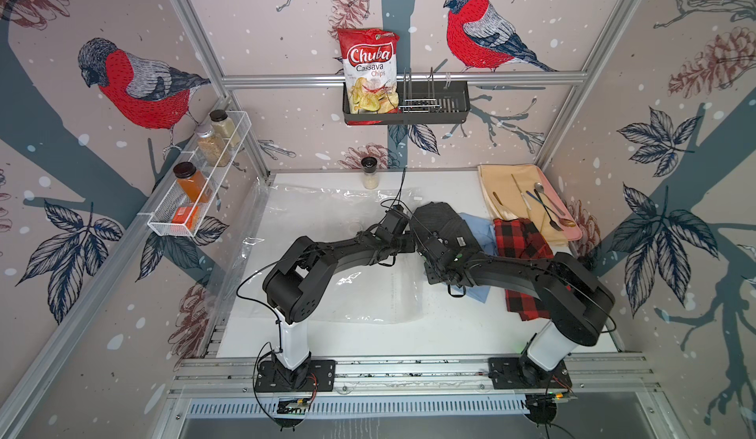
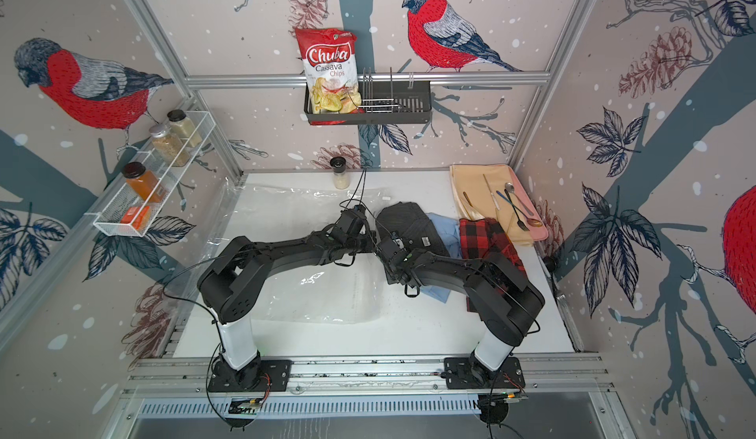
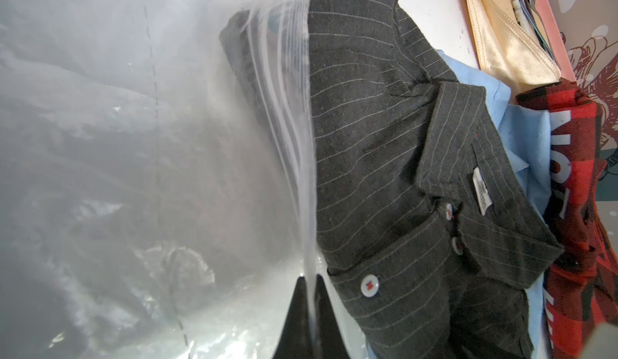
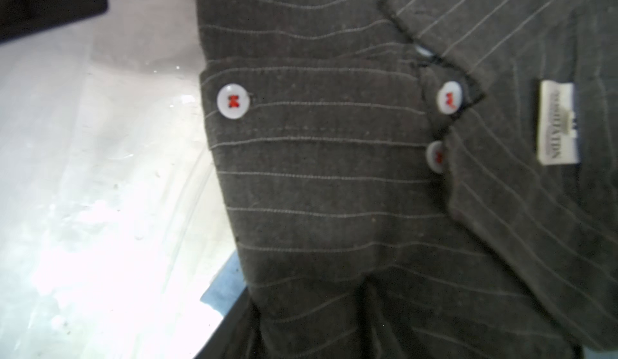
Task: Place the folded shirt into the vacuum bag
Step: Place the shirt in the vacuum bag.
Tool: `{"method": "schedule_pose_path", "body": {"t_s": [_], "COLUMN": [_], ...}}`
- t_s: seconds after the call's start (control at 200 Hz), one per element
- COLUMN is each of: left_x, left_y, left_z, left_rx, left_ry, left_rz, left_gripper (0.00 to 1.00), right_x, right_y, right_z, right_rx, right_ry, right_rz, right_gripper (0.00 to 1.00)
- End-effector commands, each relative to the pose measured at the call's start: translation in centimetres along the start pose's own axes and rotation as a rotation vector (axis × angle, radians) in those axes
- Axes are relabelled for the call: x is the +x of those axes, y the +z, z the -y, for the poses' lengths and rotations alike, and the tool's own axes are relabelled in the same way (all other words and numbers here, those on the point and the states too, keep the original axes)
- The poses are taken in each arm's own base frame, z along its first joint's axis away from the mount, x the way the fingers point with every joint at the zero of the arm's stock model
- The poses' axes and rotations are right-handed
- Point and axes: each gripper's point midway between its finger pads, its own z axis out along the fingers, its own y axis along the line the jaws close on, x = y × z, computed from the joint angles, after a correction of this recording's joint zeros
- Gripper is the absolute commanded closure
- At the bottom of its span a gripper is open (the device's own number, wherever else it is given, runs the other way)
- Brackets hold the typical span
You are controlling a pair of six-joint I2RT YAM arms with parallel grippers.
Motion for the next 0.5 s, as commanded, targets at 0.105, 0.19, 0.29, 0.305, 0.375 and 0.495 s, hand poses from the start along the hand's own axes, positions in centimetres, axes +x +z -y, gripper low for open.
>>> {"method": "schedule_pose_path", "body": {"t_s": [0.105, 0.19, 0.29, 0.305, 0.375, 0.495], "left_x": [-0.8, -0.9, -0.9, -0.9, -0.8, -0.8], "left_y": [-0.1, -0.1, -0.2, -0.2, -0.2, -0.2], "left_z": [0.5, 0.5, 0.5, 0.6, 0.5, 0.5], "left_rx": [0.017, 0.018, 0.018, 0.018, 0.015, 0.015], "left_ry": [-0.005, -0.005, -0.005, -0.005, -0.005, -0.005], "left_rz": [0.029, 0.03, 0.029, 0.03, 0.029, 0.03], "left_gripper": [1.0, 1.0, 1.0, 1.0, 1.0, 1.0], "right_x": [0.5, -0.2, -1.0, -1.2, -1.7, -2.9], "right_y": [-0.9, -1.4, -1.9, -2.0, -2.4, -3.6], "right_z": [0.2, 0.1, 0.0, 0.0, -0.1, -0.3], "right_rx": [0.001, -0.003, -0.008, -0.009, -0.013, -0.032], "right_ry": [-0.026, -0.028, -0.033, -0.034, -0.039, -0.041], "right_rz": [-0.05, -0.036, -0.022, -0.02, -0.013, 0.007], "right_gripper": [0.68, 0.79, 0.92, 0.94, 0.97, 0.99]}}
